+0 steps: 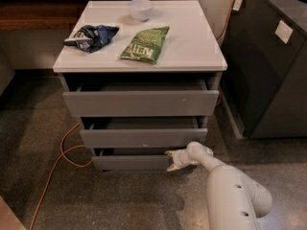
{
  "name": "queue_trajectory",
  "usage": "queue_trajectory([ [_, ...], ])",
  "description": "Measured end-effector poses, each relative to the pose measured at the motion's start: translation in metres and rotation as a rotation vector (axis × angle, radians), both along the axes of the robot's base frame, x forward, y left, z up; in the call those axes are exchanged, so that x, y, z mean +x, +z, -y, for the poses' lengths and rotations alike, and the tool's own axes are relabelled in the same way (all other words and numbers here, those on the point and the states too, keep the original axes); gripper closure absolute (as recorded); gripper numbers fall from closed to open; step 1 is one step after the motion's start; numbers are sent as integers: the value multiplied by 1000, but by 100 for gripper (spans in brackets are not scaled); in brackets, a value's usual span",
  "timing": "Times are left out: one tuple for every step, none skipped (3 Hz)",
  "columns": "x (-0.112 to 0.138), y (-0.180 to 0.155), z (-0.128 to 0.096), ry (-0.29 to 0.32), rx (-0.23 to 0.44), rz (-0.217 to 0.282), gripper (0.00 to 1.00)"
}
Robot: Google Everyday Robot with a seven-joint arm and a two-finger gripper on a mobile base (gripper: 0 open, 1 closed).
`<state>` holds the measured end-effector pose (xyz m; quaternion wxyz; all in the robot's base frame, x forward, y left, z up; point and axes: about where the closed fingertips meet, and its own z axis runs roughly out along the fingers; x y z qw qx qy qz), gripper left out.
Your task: Open bottom drawer
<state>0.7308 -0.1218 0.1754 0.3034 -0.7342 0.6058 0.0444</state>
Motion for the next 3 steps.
queue_trajectory([
  [-1,4,-2,-21,0,-17,69],
  [-12,7,-9,-24,1,-34,92],
  [-30,14,-19,-26,16,-52,100],
])
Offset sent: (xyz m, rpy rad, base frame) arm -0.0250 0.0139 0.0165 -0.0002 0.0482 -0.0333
